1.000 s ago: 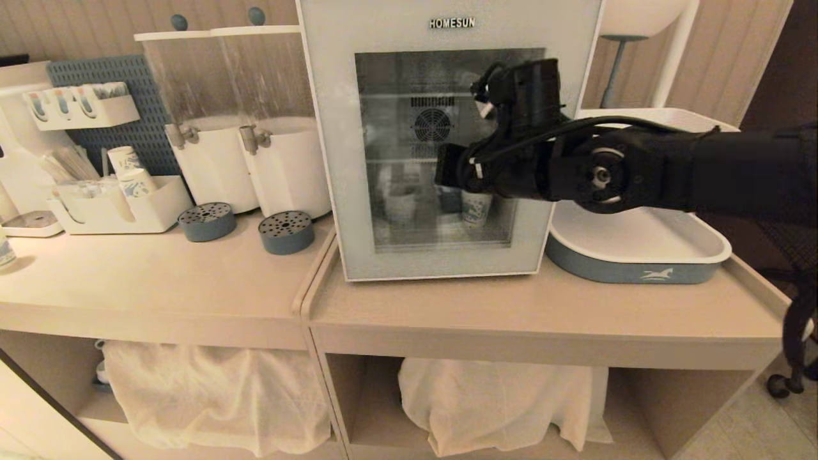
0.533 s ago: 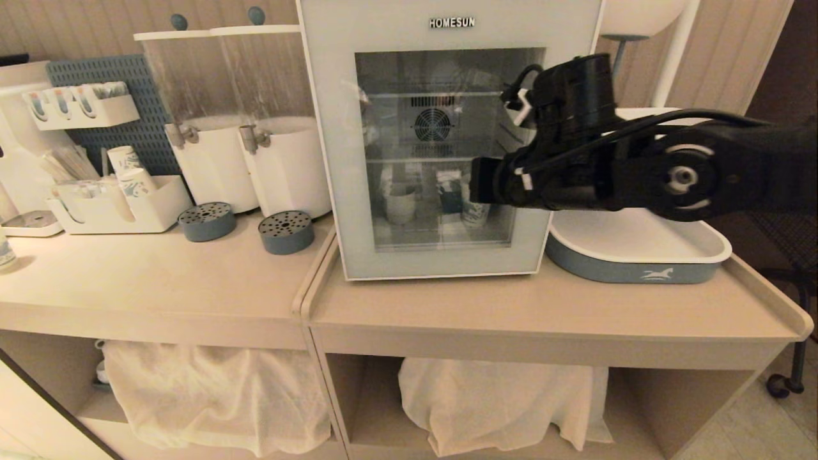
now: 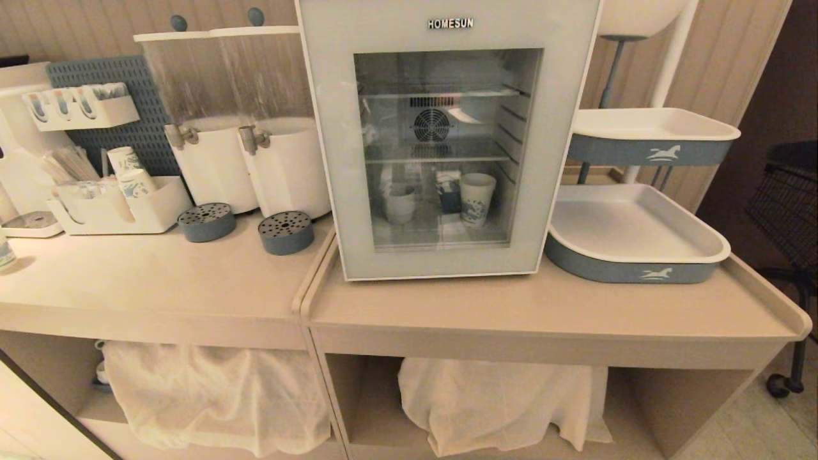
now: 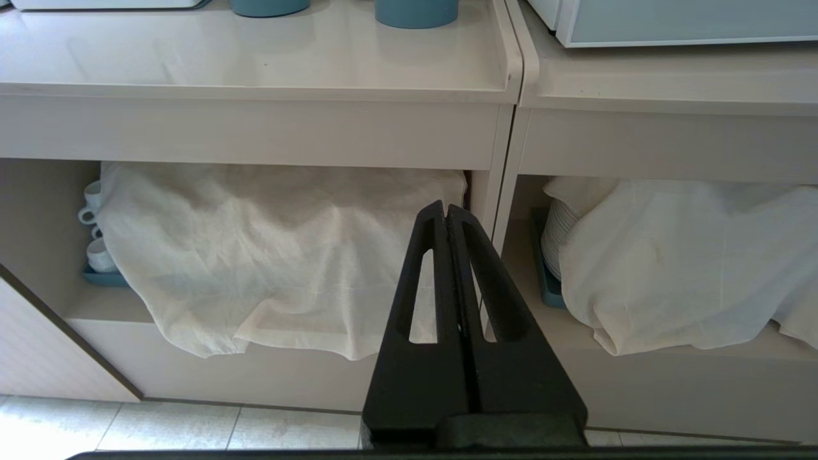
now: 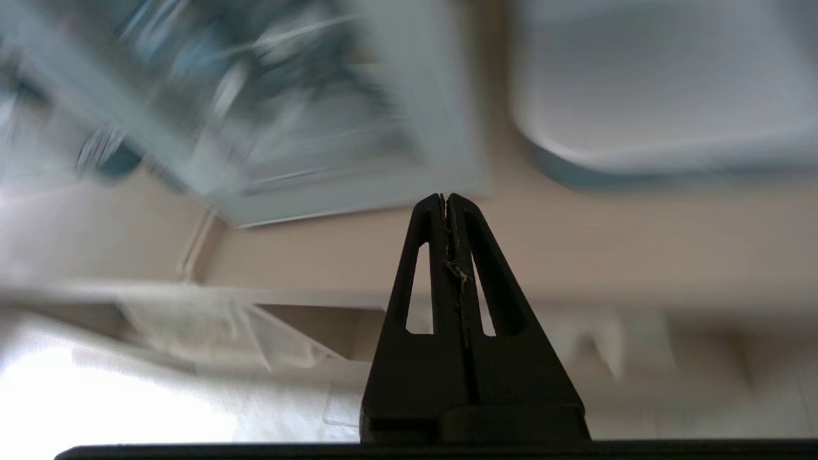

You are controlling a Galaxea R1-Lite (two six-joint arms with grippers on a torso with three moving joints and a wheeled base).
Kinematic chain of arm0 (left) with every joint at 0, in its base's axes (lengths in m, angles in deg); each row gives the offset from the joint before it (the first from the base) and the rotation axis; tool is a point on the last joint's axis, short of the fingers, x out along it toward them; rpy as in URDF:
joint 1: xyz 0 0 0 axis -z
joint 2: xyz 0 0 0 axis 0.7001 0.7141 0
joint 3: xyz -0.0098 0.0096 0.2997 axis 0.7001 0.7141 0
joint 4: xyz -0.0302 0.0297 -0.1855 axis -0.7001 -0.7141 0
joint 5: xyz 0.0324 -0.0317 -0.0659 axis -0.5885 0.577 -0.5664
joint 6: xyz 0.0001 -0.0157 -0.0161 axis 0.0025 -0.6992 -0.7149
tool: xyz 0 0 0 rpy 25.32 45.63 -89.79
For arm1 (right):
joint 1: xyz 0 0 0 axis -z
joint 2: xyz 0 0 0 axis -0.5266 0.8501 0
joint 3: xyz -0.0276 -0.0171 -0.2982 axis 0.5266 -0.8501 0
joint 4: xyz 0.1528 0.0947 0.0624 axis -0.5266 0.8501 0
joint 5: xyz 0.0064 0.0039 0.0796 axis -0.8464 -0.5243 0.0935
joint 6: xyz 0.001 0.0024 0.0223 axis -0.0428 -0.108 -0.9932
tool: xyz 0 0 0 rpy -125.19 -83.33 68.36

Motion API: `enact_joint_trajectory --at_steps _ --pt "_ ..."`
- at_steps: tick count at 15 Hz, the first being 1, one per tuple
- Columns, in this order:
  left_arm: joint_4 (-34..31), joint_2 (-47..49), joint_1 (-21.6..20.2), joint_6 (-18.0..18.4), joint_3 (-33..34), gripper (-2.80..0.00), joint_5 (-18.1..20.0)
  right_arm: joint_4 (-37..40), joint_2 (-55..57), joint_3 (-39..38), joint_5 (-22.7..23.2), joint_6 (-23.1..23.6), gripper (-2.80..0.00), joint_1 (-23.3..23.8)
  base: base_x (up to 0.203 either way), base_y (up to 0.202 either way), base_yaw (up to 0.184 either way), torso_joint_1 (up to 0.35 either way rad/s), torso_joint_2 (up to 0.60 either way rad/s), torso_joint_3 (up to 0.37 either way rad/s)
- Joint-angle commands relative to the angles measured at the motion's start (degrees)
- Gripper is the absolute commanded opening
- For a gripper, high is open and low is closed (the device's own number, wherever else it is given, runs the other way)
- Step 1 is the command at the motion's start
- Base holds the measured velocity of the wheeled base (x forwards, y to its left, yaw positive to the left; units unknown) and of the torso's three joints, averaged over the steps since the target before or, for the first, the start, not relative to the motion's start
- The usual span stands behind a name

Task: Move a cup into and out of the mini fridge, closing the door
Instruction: Open the freezer door

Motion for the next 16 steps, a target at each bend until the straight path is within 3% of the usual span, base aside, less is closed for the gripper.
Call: enact_joint_trajectory --at_steps 1,2,5,7,9,10,11,12,13,14,15,16 --pt "0.0 0.0 0.0 0.0 0.0 -2.80 0.0 7.8 -16.3 -3.3 -2.7 -4.5 -2.80 4.5 0.000 0.000 0.000 0.000 0.00 0.000" --pt "0.0 0.0 0.0 0.0 0.0 -2.80 0.0 10.2 -20.3 -5.8 -3.5 -6.9 -2.80 9.3 0.000 0.000 0.000 0.000 0.00 0.000" --pt "0.0 0.0 0.0 0.0 0.0 -2.80 0.0 13.5 -33.4 -15.4 -2.7 -11.2 -2.80 17.1 0.000 0.000 0.000 0.000 0.00 0.000" --pt "0.0 0.0 0.0 0.0 0.0 -2.80 0.0 15.2 -40.5 -20.9 1.7 -12.2 -2.80 25.0 0.000 0.000 0.000 0.000 0.00 0.000" --pt "0.0 0.0 0.0 0.0 0.0 -2.80 0.0 18.3 -47.3 -25.2 9.2 -11.7 -2.80 31.4 0.000 0.000 0.000 0.000 0.00 0.000" --pt "0.0 0.0 0.0 0.0 0.0 -2.80 0.0 19.2 -48.2 -28.2 11.1 -11.3 -2.80 32.2 0.000 0.000 0.000 0.000 0.00 0.000" --pt "0.0 0.0 0.0 0.1 0.0 -2.80 0.0 17.3 -48.2 -31.7 12.2 -9.9 -2.80 32.5 0.000 0.000 0.000 0.000 0.00 0.000" --pt "0.0 0.0 0.0 0.1 0.0 -2.80 0.0 10.6 -48.2 -35.3 13.6 -6.7 -2.80 32.7 0.000 0.000 0.000 0.000 0.00 0.000" --pt "0.0 0.0 0.0 0.1 0.0 -2.80 0.0 3.1 -48.2 -39.2 17.2 -1.8 -2.80 32.8 0.000 0.000 0.000 0.000 0.00 0.000" --pt "0.0 0.0 0.0 0.1 0.0 -2.80 0.0 -0.1 -48.2 -41.1 25.2 1.8 -2.80 32.8 0.000 0.000 0.000 0.000 0.00 0.000" --pt "0.0 0.0 0.0 0.1 0.0 -2.80 0.0 -0.4 -48.3 -42.1 34.5 4.1 -2.80 32.5 0.000 0.000 0.000 0.000 0.00 0.000" --pt "0.0 0.0 0.0 0.1 0.0 -2.80 0.0 -0.4 -48.4 -44.0 39.5 5.9 -2.80 32.0 0.000 0.000 0.000 0.000 0.00 0.000"
